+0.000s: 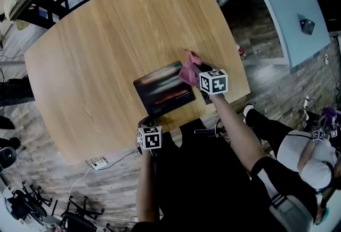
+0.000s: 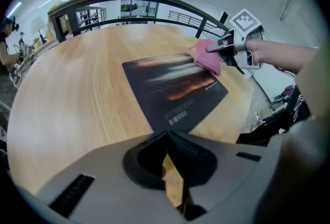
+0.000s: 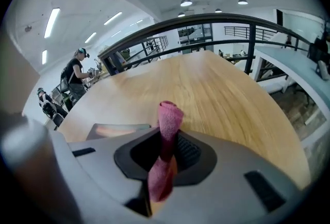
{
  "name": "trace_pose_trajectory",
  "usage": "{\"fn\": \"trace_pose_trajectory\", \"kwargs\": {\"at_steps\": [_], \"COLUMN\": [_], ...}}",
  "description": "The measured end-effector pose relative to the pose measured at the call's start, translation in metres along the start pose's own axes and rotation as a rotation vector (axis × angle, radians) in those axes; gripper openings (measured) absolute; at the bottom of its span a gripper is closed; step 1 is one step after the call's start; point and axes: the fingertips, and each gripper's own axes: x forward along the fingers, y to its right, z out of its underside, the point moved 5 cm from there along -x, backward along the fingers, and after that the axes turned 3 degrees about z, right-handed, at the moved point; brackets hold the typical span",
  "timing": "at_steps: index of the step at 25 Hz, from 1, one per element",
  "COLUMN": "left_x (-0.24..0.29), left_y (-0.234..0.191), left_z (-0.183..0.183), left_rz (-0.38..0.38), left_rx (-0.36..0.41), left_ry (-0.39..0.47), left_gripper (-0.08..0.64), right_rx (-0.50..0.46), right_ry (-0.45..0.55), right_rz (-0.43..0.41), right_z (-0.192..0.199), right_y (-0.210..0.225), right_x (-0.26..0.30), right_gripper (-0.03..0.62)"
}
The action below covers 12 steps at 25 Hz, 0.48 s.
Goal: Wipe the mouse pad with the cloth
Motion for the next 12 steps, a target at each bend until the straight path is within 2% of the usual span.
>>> {"fn": "trace_pose_trajectory", "kwargs": {"at_steps": [3,7,12], "left_x": [0.0,0.001,0.001], "left_y": [-0.001,0.001,0.0], "left_z": [0.0,0.002,0.001], "left_rz": [0.008,0.028,0.041], "left_rx": [0.008,0.004,0.001], "left_ry": [0.014,0.025,0.042], "left_gripper": [0.025,0.025,0.025], "right_rx": [-0.017,-0.062,-0.059], "right_ry": [0.055,0.097,0.048], "right_rz": [-0.073,-0.231,-0.474], "right_z": [-0.012,-0.017,-0.004], "right_y": [-0.031,-0.098,-0.192], "right_x": [-0.017,-0.033,-0.036], "right_gripper": [0.064,0.064,0.064]}}
